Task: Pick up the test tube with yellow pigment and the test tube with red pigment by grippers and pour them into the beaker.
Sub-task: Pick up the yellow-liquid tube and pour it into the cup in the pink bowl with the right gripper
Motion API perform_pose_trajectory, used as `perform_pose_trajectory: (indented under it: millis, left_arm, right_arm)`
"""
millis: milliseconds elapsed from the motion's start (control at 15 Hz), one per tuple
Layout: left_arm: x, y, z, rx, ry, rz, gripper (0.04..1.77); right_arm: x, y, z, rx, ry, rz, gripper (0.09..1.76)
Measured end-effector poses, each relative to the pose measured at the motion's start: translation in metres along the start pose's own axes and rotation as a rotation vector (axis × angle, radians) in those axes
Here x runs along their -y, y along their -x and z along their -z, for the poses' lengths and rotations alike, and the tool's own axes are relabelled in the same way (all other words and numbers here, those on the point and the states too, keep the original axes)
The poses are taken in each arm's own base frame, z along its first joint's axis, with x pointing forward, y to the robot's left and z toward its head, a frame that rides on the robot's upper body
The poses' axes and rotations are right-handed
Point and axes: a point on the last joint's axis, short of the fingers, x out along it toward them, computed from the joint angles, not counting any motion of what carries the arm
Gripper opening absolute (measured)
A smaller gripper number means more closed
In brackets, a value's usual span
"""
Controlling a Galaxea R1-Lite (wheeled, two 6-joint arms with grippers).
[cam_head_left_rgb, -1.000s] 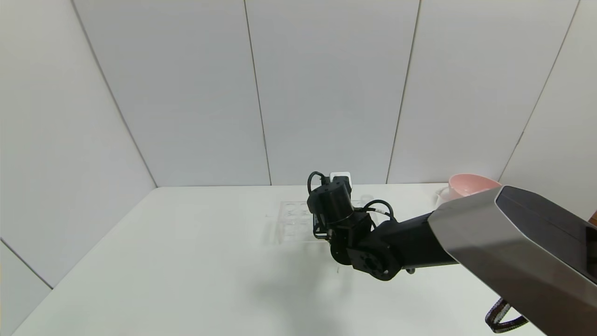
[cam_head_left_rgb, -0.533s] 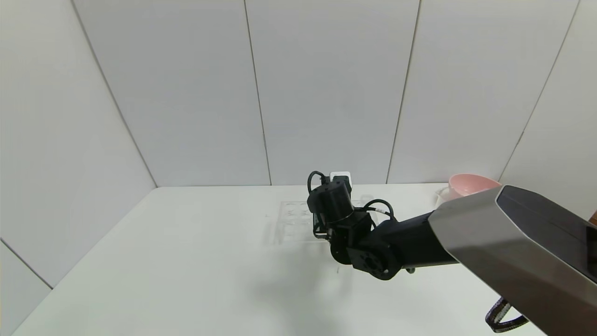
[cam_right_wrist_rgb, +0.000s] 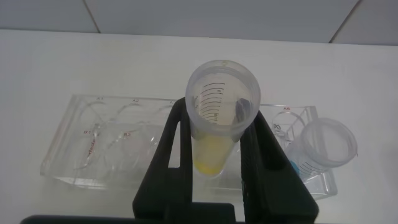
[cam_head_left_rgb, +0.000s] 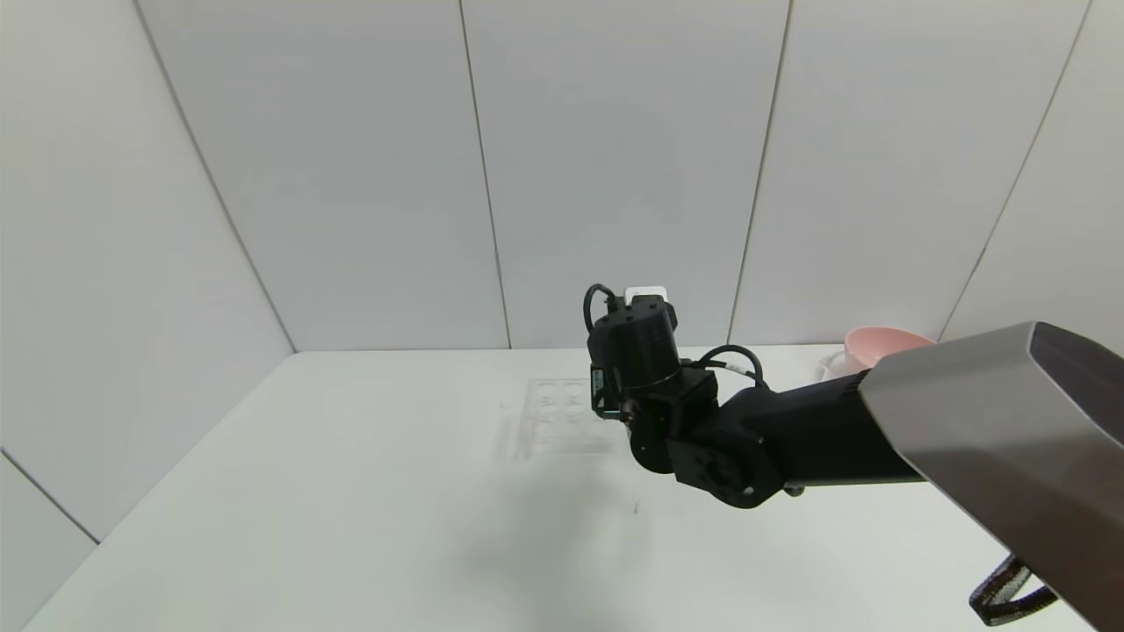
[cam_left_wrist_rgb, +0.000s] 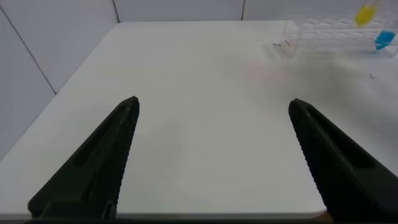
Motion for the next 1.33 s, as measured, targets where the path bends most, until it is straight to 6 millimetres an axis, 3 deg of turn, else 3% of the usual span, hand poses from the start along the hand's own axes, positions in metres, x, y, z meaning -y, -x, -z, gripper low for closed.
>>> perform_pose_trajectory:
  millis: [600,800,1067,1333]
  left_arm:
    - [0.0,0.0,0.0,0.0,0.0,0.0,1.72]
    - [0.0,0.0,0.0,0.0,0.0,0.0,1.72]
    - [0.0,0.0,0.0,0.0,0.0,0.0,1.72]
    - [0.0,0.0,0.0,0.0,0.0,0.0,1.72]
  right_arm:
    - [0.005,0.016,-0.013,0.006,0.011,-0.017,0.5]
    - [0.011,0.028,-0.012,-0.038,0.042,-0.099,0.5]
    - [0.032,0.052,-0.005,-0.129,0.114,-0.286,0.5]
    - [0.078,0.073,-0.014,-0.182,0.186,-0.477,0.5]
